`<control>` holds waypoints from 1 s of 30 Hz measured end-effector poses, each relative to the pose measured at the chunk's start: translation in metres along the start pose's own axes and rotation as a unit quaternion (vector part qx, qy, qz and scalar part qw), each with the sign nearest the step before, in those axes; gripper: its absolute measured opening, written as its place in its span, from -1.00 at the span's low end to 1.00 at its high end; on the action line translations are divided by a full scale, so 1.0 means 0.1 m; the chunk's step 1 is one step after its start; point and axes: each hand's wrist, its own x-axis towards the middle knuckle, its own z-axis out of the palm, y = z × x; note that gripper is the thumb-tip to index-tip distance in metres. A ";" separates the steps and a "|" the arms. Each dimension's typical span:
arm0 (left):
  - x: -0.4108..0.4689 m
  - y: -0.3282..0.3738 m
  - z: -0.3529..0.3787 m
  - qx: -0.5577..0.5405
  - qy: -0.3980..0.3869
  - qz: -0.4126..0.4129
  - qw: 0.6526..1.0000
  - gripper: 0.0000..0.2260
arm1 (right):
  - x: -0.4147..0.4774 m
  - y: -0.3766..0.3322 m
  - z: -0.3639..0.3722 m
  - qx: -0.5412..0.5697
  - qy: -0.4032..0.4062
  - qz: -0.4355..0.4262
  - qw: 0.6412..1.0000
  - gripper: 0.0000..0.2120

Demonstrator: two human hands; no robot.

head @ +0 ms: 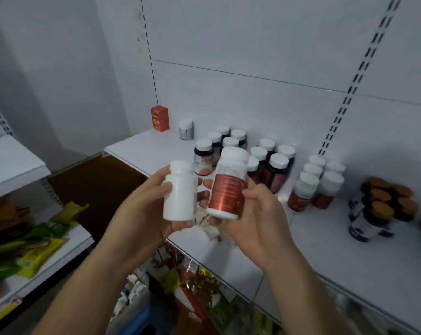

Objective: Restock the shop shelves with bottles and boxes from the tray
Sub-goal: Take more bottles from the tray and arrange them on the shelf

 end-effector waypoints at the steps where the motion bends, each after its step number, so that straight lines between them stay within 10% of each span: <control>1: 0.03 -0.05 0.09 -0.003 -0.008 -0.006 1.000 -0.58 | -0.07 -0.04 -0.09 -0.023 0.003 -0.021 1.000 -0.56; 13: 0.39 -0.74 0.84 -0.012 -0.114 -0.113 0.987 -0.64 | -0.87 -0.25 -0.91 -0.214 0.216 -0.129 0.944 -0.49; 19: 0.59 -0.99 0.87 -0.020 -0.129 -0.151 0.980 -0.48 | -0.88 -0.16 -1.35 -0.388 0.379 -0.151 0.827 -0.50; 30: 0.78 -0.94 0.85 -0.033 -0.167 -0.161 0.972 -0.49 | -0.13 -0.23 -2.13 -0.407 0.452 -0.166 0.776 -0.43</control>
